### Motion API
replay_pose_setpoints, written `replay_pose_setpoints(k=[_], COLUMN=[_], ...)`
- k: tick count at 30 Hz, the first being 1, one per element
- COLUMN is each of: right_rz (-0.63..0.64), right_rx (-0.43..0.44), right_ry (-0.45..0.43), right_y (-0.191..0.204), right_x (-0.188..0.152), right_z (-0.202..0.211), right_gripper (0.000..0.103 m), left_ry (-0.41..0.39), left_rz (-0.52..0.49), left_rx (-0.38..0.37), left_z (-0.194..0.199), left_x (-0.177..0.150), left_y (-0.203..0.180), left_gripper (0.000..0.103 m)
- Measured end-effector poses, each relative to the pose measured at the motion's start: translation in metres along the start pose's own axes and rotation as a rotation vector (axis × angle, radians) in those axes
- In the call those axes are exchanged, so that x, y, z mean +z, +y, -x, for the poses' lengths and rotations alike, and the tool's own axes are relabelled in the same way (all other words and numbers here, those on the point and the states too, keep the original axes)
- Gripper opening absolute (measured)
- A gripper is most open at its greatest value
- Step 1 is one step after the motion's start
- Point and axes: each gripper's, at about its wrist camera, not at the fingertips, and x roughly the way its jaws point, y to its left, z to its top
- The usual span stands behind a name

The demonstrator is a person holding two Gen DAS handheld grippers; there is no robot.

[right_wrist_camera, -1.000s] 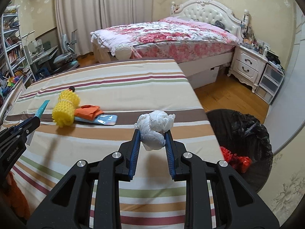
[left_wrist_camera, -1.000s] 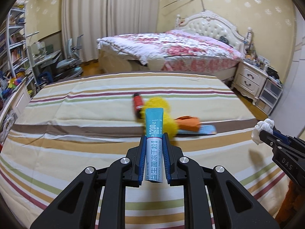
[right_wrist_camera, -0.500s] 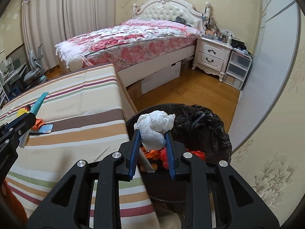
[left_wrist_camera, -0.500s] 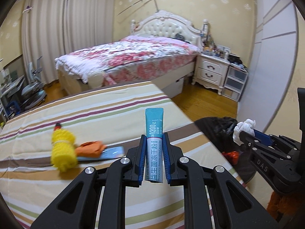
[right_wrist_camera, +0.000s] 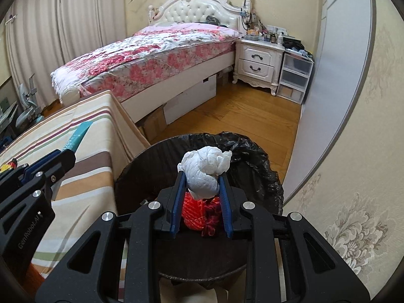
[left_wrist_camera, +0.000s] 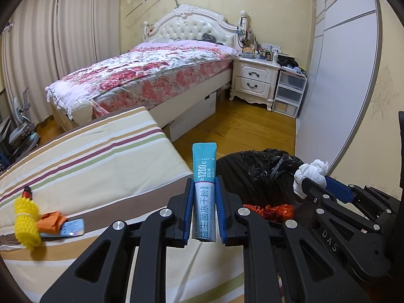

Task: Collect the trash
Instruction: 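Carry the teal tube and white tissue over the bin with both grippers, then open both grippers over the bin, dropping the tube and tissue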

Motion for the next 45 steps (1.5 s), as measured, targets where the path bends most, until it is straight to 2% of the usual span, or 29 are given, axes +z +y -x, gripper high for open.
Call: replay_pose_setpoints(k=[11,24,26,28,30,34,40,45], right_rz=[-0.050,-0.072,-0.073,-0.077,-0.081,-0.092,-0.104,-0.104], right_rx=[-0.081,-0.109,-0.109,-0.109,-0.111,-0.118,-0.131,-0.140], right_ry=[-0.003,0.023,0.025,0.025,0.023,0.017,0.006,-0.004], right_y=[-0.017,-0.021,-0.021,-0.022,-0.021,-0.023,-0.026,-0.026], right_x=[0.006,0.007,0.007,0.007,0.008,0.009,0.009,0.010], right_z=[-0.020,-0.037,-0.038,-0.038,-0.039,-0.038,-0.035,-0.032], right_gripper=[0.026,0.027,0.027,0.027,0.028,0.036,0.038,0.045], left_ry=[0.019,0.089,0.095,0.089,0.085,0.089,0.084,0.081], left_rz=[-0.018,-0.031,-0.033,-0.031,-0.027,-0.027,-0.017,-0.002], left_rx=[-0.008,0.006,0.006,0.009,0.012,0.015,0.012,0.015], left_z=[-0.030,-0.060,-0.062,-0.061,-0.060,-0.061,-0.060,-0.057], left_x=[0.015,0.016,0.016,0.017,0.017,0.017,0.018,0.019], left_y=[-0.016,-0.025,-0.026,-0.026,-0.025,-0.025,-0.024,-0.019], left_gripper=[0.018,0.020,0.025,0.040,0.046,0.054,0.064,0.068])
